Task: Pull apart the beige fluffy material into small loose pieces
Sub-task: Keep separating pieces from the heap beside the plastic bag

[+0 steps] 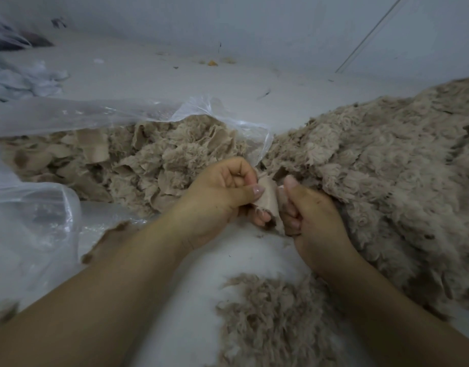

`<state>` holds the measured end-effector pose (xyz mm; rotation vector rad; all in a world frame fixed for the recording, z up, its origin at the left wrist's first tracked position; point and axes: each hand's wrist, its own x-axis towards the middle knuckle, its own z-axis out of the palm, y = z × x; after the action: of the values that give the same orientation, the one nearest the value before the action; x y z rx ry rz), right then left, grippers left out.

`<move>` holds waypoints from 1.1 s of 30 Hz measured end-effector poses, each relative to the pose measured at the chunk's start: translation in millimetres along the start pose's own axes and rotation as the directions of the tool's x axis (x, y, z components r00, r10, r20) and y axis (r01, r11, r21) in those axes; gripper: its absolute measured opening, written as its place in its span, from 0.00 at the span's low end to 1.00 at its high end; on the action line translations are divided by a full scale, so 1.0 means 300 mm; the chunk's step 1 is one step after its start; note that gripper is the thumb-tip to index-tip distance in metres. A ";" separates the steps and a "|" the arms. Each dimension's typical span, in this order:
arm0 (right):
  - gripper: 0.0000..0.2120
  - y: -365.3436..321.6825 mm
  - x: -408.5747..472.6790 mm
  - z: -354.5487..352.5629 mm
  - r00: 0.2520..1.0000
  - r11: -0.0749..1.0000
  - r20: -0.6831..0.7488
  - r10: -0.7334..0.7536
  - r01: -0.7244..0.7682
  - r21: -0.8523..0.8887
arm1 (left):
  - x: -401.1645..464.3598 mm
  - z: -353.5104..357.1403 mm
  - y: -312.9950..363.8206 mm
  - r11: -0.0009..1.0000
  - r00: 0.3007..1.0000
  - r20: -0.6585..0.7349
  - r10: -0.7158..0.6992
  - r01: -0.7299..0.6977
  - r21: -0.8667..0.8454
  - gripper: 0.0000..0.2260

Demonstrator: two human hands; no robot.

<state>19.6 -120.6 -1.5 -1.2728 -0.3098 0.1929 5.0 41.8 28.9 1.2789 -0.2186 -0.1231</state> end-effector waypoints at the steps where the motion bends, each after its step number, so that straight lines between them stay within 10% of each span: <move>1: 0.17 0.002 -0.005 0.000 0.999 1.000 0.037 -0.021 0.021 -0.007 | 0.001 -0.005 0.000 1.000 1.000 -0.017 0.012 -0.012 0.004 0.07; 19: 0.09 0.011 -0.003 -0.016 0.999 0.980 -0.035 0.019 -0.025 -0.196 | 0.007 0.008 -0.026 0.996 0.953 -0.302 0.022 0.006 0.091 0.13; 33: 0.20 0.006 0.002 -0.009 0.995 0.997 -0.091 0.030 -0.023 0.071 | 0.018 -0.043 -0.021 0.987 0.930 -0.360 0.078 -0.020 0.161 0.14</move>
<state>21.3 -122.4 -3.9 -1.2129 -0.2057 0.1660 13.5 50.8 20.0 1.4243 0.0623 0.1794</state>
